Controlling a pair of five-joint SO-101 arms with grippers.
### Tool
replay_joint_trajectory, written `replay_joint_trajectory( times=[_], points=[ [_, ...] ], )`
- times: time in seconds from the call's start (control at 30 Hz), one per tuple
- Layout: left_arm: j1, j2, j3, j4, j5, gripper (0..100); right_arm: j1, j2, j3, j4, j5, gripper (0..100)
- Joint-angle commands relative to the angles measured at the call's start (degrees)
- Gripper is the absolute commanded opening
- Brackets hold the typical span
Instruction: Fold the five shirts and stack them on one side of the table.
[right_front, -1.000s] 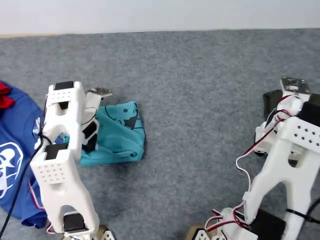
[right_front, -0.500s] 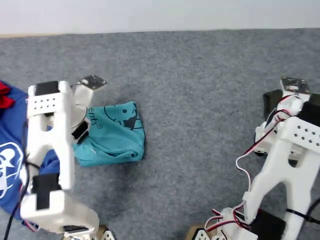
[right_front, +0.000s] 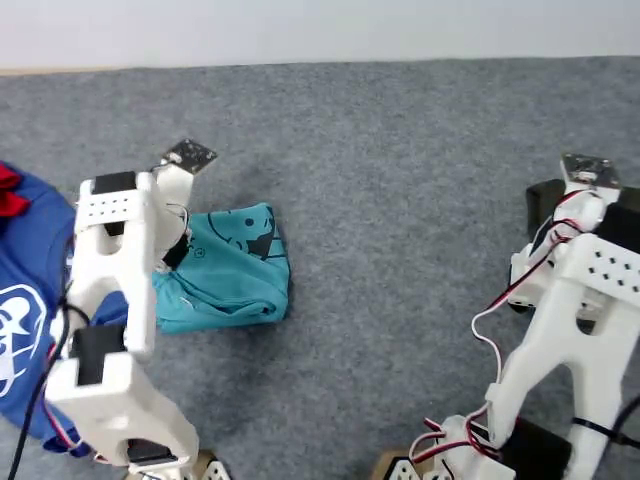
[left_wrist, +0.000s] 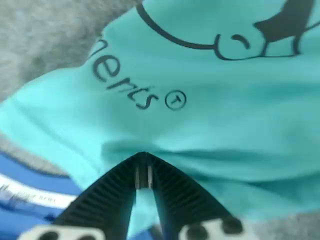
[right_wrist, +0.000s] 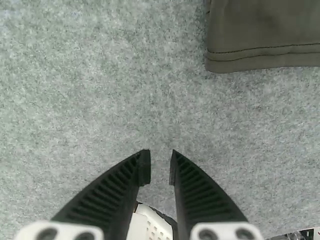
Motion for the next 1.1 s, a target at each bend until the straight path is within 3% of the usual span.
replay_joint_trajectory(
  times=[0.0, 0.1, 0.3, 0.63, 0.87, 1.07],
  points=[
    [0.4, 2.8, -0.6, -3.3, 0.3, 0, 0.2, -2.4, -0.4, 1.6, 0.5, 7.8],
    [0.5, 6.0, -0.6, -2.0, 0.0, 0, 0.2, -2.3, -0.4, 1.6, 0.5, 7.8],
    [-1.7, 6.6, -0.7, 9.2, -2.6, 0, 0.2, -2.3, -0.4, 1.6, 0.5, 7.8],
    [-5.2, -3.9, -0.2, 22.7, -9.7, 0, 0.2, -2.3, -0.4, 1.5, 0.5, 7.8],
    [-5.0, -7.6, -0.9, 21.5, -9.7, 0, 0.2, -2.3, -0.4, 1.7, 0.5, 7.8],
    [-4.9, -8.1, -0.9, 7.6, -5.9, 0, 0.2, -2.3, -0.4, 1.8, 0.5, 7.8]
  ],
)
